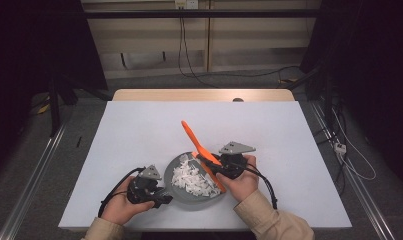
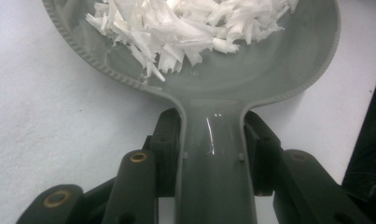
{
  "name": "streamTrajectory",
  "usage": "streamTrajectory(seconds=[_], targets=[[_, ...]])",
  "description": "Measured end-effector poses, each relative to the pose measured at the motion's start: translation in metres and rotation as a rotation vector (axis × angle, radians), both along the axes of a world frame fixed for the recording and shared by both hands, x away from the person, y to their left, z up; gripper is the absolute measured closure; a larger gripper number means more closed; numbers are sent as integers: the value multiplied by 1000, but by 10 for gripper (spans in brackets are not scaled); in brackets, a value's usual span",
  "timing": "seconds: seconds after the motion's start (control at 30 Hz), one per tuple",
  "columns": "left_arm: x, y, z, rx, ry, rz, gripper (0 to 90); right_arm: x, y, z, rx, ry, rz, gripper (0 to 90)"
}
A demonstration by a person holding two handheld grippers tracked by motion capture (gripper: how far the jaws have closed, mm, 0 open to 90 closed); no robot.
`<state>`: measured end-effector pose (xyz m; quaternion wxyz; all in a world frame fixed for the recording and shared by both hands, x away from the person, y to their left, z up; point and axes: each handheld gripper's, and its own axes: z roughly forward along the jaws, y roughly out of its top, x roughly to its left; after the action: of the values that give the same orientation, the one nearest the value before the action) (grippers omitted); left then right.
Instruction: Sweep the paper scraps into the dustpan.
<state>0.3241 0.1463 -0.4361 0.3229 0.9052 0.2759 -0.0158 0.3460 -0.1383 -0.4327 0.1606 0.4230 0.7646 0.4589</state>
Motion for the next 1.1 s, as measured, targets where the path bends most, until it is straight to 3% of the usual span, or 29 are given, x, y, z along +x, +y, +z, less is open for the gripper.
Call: streamTrajectory(seconds=[0.17,0.37,0.57,0.73,1.0,1.1], targets=[[2,0,-1,-9,-27,32,624,0,6,6,89,22,32,709],[0,0,-3,-4,-41,27,608,5,4,12,109,-17,39,709],[-1,-6,-3,15,-68,35,625,10,-6,21,117,-12,29,709],[-1,-6,-3,19,-87,55,626,12,-10,19,91,16,51,709],[4,4,-4,20,-95,112,628,17,-28,4,-1,50,8,709],[5,5,-4,16,-95,110,629,19,-34,6,19,38,-18,710]])
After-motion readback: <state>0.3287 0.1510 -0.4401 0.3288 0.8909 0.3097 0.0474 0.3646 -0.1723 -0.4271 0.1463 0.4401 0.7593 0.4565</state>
